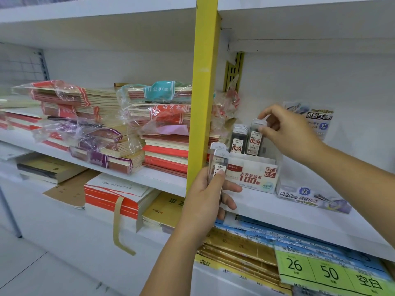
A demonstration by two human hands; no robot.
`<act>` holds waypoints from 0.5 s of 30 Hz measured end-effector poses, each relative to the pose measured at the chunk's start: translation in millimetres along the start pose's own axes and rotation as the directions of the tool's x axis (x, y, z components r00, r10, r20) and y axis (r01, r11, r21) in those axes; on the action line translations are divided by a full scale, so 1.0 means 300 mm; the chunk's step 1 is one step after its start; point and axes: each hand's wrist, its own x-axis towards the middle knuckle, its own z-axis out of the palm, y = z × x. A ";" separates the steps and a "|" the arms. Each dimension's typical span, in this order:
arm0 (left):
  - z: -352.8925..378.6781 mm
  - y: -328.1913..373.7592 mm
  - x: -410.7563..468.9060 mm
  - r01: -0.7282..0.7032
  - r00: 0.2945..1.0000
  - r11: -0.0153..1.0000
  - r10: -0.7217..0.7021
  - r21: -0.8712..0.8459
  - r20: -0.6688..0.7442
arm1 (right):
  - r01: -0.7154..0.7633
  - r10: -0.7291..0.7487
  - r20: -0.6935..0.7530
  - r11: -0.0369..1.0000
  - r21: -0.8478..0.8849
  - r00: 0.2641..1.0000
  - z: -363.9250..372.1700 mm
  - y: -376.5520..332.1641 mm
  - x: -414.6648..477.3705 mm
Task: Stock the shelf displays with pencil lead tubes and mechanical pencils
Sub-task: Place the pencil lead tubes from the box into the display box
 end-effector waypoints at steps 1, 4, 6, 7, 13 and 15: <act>-0.001 0.001 0.000 -0.001 1.000 1.000 0.001 0.000 0.003 | -0.002 0.002 -0.003 0.999 -0.038 1.000 0.004 0.005 0.003; -0.002 0.006 -0.004 -0.006 1.000 1.000 0.006 -0.014 0.018 | 0.006 -0.005 0.004 0.965 -0.262 1.000 0.014 0.023 0.012; -0.004 0.011 -0.006 -0.006 1.000 1.000 0.006 -0.029 0.011 | -0.022 0.031 0.023 0.945 -0.326 0.999 0.016 0.028 0.015; -0.005 0.013 -0.007 -0.006 1.000 0.999 0.006 -0.032 0.003 | -0.041 0.055 0.035 0.945 -0.325 0.998 0.014 0.027 0.012; -0.009 0.016 -0.012 -0.036 0.999 0.999 0.035 -0.026 -0.027 | 0.000 -0.002 -0.020 0.996 -0.088 1.000 -0.040 -0.033 -0.066; -0.005 0.019 -0.015 -0.040 0.999 0.999 0.040 -0.030 -0.012 | 0.034 -0.041 0.063 0.994 0.102 0.997 -0.060 -0.098 -0.134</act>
